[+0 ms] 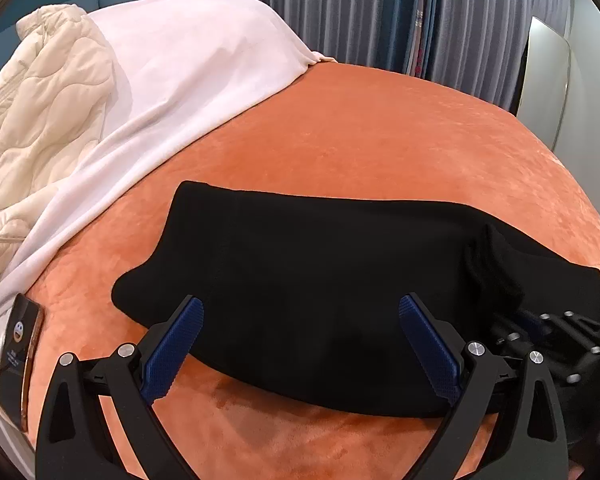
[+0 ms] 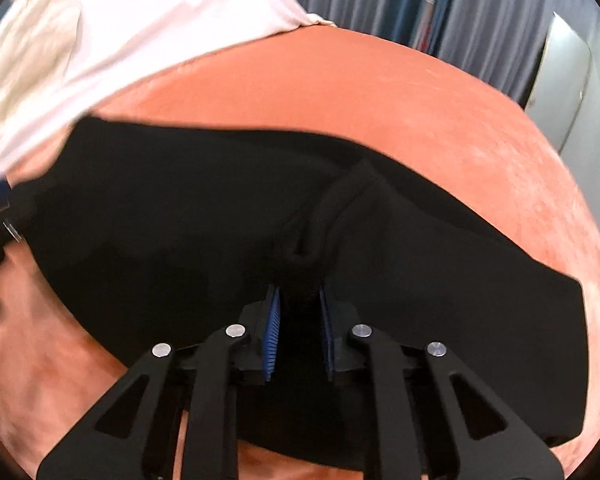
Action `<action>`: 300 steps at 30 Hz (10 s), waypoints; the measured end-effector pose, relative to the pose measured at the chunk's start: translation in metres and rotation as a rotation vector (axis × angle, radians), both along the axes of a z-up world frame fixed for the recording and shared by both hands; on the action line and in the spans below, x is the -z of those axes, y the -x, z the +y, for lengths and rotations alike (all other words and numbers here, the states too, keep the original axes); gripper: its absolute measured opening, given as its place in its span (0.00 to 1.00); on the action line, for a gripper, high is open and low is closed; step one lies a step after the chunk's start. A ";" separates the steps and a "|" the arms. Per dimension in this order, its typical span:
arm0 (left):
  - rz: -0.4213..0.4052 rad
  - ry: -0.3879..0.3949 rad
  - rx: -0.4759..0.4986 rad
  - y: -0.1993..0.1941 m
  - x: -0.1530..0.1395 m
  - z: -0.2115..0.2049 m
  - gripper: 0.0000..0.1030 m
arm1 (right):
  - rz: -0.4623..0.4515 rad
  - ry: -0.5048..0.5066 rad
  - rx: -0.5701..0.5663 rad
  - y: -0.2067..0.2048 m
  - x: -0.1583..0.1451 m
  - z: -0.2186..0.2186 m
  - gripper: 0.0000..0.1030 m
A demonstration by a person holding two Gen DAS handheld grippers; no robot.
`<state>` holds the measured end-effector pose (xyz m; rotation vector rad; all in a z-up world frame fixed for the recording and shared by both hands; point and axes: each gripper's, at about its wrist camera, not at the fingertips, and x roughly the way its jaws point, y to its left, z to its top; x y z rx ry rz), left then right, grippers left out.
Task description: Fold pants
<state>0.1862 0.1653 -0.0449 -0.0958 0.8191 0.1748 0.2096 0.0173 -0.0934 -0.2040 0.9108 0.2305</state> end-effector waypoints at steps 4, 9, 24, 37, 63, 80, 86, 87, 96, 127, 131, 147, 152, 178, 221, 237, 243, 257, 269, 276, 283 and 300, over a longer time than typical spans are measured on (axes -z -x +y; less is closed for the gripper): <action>0.000 0.003 -0.004 0.000 0.000 0.001 0.94 | 0.002 -0.070 -0.057 0.010 -0.016 0.008 0.16; 0.011 -0.016 -0.002 -0.001 0.003 -0.002 0.94 | 0.022 -0.002 -0.079 0.008 0.017 0.026 0.21; 0.038 0.392 -0.347 0.013 0.029 0.108 0.94 | -0.147 -0.094 0.153 0.098 -0.040 -0.080 0.55; 0.024 0.496 -0.410 -0.016 0.058 0.140 0.92 | -0.066 -0.253 0.297 0.128 0.019 -0.133 0.65; -0.006 -0.095 0.419 -0.015 0.019 -0.196 0.26 | -0.054 -0.537 0.248 0.123 0.040 -0.172 0.89; -0.180 0.156 0.505 0.040 -0.033 -0.120 0.89 | 0.103 -0.740 0.280 0.051 -0.021 -0.227 0.89; -0.081 0.123 0.602 0.049 -0.027 -0.124 0.89 | 0.356 -0.807 0.273 0.006 0.013 -0.201 0.89; -0.093 0.102 0.600 0.051 -0.029 -0.123 0.89 | 0.367 -0.793 0.286 0.005 0.016 -0.199 0.89; -0.074 0.049 0.442 0.052 -0.019 -0.080 0.89 | 0.389 -0.613 0.215 -0.010 0.015 -0.145 0.62; 0.037 -0.089 0.379 0.017 0.027 -0.124 0.89 | 0.092 -0.463 0.417 0.057 -0.023 -0.293 0.61; 0.049 -0.108 0.394 0.019 0.030 -0.128 0.89 | 0.124 -0.504 0.428 0.065 -0.012 -0.302 0.61; 0.105 -0.138 0.511 0.025 0.055 -0.170 0.89 | 0.112 -0.673 0.518 0.088 0.005 -0.336 0.65; 0.116 -0.131 0.493 0.016 0.060 -0.172 0.89 | 0.153 -0.653 0.517 0.082 0.016 -0.329 0.69; 0.097 0.143 0.616 0.048 0.018 -0.134 0.25 | 0.129 -0.773 0.497 0.163 0.021 -0.333 0.51; 0.146 0.176 0.510 0.009 0.048 -0.135 0.88 | 0.082 -0.379 0.069 -0.006 -0.049 -0.129 0.05; 0.143 0.155 0.516 0.010 0.049 -0.133 0.89 | 0.158 -0.343 0.322 -0.002 0.004 -0.228 0.02; 0.114 0.079 0.509 0.013 0.049 -0.139 0.89 | -0.006 -0.303 0.393 0.089 -0.038 -0.269 0.08; 0.129 0.139 0.488 0.011 0.048 -0.123 0.95 | -0.004 -0.397 0.431 0.142 -0.038 -0.294 0.33; 0.058 0.092 0.337 0.016 0.030 -0.070 0.95 | 0.008 -0.364 0.385 0.105 -0.039 -0.258 0.16; 0.024 0.110 0.357 0.021 0.017 -0.070 0.95 | 0.050 -0.281 0.394 0.096 -0.033 -0.263 0.25; 0.018 -0.033 0.573 0.054 0.015 -0.120 0.95 | -0.043 -0.226 0.407 0.174 -0.026 -0.293 0.54; 0.109 0.010 0.471 0.020 0.063 -0.103 0.80 | 0.061 -0.309 0.393 0.152 0.030 -0.314 0.08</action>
